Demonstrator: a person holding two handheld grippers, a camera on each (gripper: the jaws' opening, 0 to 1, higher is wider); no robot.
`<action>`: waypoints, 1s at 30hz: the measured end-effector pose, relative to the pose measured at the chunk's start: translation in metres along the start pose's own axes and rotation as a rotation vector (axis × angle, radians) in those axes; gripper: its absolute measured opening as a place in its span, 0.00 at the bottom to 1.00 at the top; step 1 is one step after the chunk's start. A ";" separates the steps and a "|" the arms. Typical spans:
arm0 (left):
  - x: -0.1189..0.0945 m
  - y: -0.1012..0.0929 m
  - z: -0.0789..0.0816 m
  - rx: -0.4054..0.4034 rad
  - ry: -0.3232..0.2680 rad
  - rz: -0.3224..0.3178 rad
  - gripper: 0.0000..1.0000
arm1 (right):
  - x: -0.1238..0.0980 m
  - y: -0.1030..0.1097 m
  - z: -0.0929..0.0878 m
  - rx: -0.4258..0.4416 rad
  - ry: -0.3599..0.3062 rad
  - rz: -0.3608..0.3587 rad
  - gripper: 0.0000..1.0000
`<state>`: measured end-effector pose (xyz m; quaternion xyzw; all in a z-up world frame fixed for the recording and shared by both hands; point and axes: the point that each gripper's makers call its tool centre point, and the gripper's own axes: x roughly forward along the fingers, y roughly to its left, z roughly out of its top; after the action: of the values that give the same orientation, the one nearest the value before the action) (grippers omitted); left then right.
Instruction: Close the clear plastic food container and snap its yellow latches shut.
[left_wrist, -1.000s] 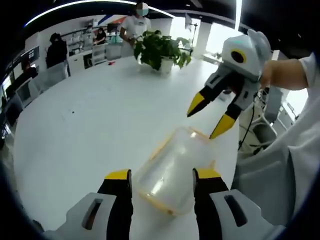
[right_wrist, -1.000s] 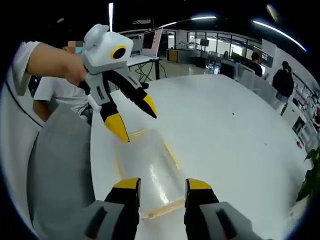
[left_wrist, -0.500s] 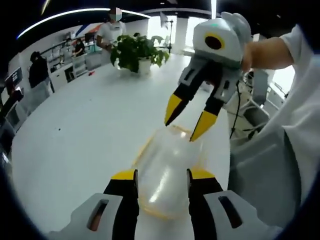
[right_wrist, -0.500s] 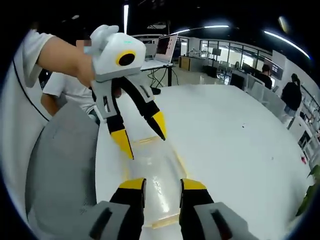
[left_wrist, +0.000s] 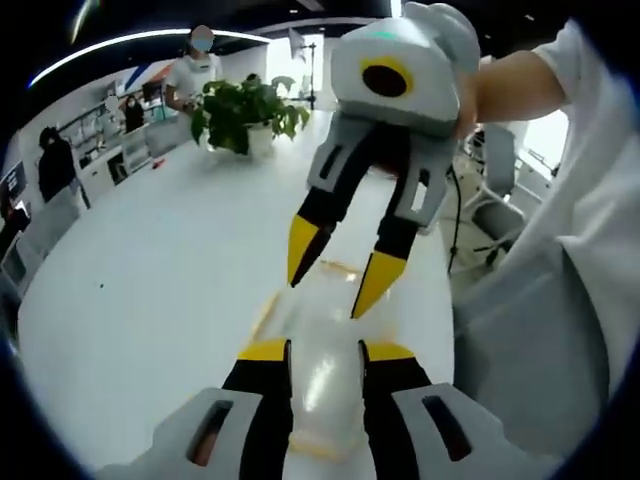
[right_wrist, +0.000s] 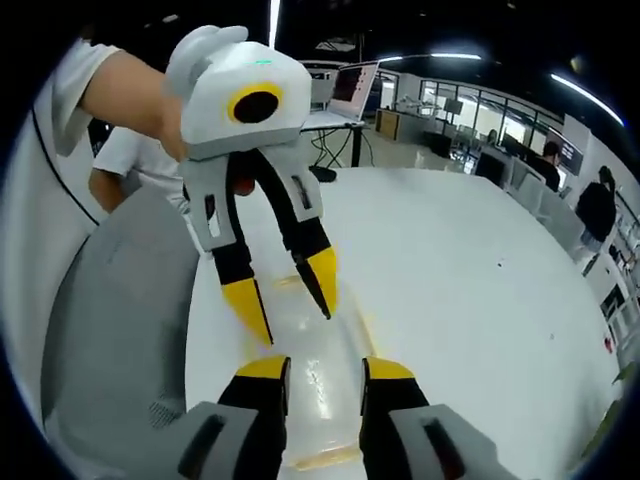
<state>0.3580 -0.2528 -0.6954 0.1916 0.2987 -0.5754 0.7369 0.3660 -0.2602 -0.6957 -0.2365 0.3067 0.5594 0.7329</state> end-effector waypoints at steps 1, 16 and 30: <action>0.000 -0.001 0.001 -0.001 -0.006 -0.006 0.23 | 0.001 0.000 0.001 -0.002 -0.001 0.002 0.25; 0.014 -0.019 -0.007 0.084 0.037 -0.056 0.25 | 0.021 0.005 0.003 -0.057 0.032 0.061 0.28; 0.015 -0.024 -0.015 0.160 0.041 -0.019 0.29 | 0.028 0.000 -0.005 -0.041 0.081 0.118 0.56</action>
<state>0.3338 -0.2610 -0.7150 0.2589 0.2683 -0.6003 0.7076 0.3705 -0.2452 -0.7194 -0.2554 0.3376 0.5979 0.6807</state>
